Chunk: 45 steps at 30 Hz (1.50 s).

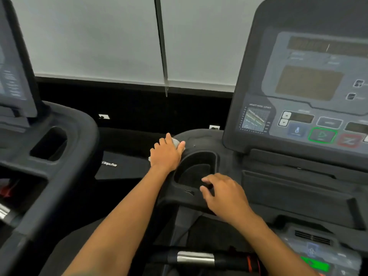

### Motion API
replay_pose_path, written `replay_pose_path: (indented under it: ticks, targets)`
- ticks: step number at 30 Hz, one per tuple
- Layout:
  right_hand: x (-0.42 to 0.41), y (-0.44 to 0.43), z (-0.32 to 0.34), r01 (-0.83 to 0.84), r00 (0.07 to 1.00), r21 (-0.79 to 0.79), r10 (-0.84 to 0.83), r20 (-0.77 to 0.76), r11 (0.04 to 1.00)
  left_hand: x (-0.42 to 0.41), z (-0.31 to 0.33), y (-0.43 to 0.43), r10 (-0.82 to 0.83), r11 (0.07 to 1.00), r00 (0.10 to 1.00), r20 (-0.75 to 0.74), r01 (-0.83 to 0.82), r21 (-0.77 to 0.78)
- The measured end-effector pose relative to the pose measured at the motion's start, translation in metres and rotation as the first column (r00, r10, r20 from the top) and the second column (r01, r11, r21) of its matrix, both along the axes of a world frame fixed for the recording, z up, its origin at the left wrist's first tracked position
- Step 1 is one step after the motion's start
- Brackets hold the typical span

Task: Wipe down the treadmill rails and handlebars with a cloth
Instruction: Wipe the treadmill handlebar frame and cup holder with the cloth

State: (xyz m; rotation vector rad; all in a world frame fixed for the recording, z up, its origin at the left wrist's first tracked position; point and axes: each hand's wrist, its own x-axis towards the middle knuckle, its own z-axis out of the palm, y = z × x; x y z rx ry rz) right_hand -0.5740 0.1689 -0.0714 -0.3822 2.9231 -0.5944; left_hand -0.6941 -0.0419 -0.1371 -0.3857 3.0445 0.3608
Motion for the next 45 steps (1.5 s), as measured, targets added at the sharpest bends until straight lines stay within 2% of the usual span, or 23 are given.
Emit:
replay_pose_path:
  ticks: [3, 5, 10, 15, 19, 27, 30, 32, 35, 39, 45]
  targets:
    - [-0.018, 0.011, -0.003, -0.008, 0.997, 0.062, 0.012, -0.074, 0.998, -0.014, 0.003, -0.005, -0.087, 0.995, 0.995, 0.041, 0.085, 0.054]
    - [-0.029, 0.020, -0.004, 0.011, 0.995, 0.087, -0.002, -0.099, 0.996, -0.006, 0.006, -0.009, -0.070, 0.994, 0.995, 0.068, 0.065, 0.084]
    - [-0.036, 0.052, -0.007, 0.181, 0.982, 0.053, -0.178, -0.058, 0.982, 0.065, 0.006, -0.020, 0.176, 0.953, 0.978, 0.109, -0.197, 0.232]
    - [-0.030, 0.076, -0.012, 0.299, 0.952, -0.007, -0.297, 0.074, 0.954, 0.166, 0.006, -0.008, 0.357, 0.926, 0.933, 0.051, -0.361, 0.109]
    - [-0.024, 0.080, -0.013, 0.336, 0.934, -0.018, -0.331, 0.132, 0.942, 0.167, 0.001, -0.009, 0.384, 0.915, 0.921, 0.064, -0.389, 0.105]
    - [-0.019, 0.077, -0.021, 0.380, 0.914, 0.065, -0.386, 0.127, 0.923, 0.050, 0.000, -0.009, 0.176, 0.979, 0.984, -0.014, -0.173, 0.112]
    - [-0.020, 0.074, -0.021, 0.410, 0.901, 0.080, -0.417, 0.119, 0.909, 0.000, 0.000, -0.006, -0.028, 0.999, 0.999, -0.041, 0.029, 0.040]
    - [-0.023, 0.072, -0.021, 0.426, 0.893, 0.086, -0.434, 0.118, 0.901, -0.029, 0.002, -0.002, -0.199, 0.980, 0.979, -0.043, 0.198, -0.011]
    - [-0.028, 0.071, -0.020, 0.451, 0.879, 0.093, -0.460, 0.123, 0.887, -0.064, 0.004, 0.012, -0.410, 0.912, 0.911, -0.039, 0.407, -0.054]
    - [-0.029, 0.064, -0.018, 0.451, 0.880, 0.138, -0.465, 0.096, 0.882, -0.094, 0.009, 0.049, -0.611, 0.788, 0.791, -0.035, 0.603, -0.122]
    - [-0.030, 0.057, -0.018, 0.487, 0.858, 0.140, -0.502, 0.109, 0.862, -0.110, 0.012, 0.097, -0.845, 0.504, 0.535, 0.008, 0.802, -0.320]
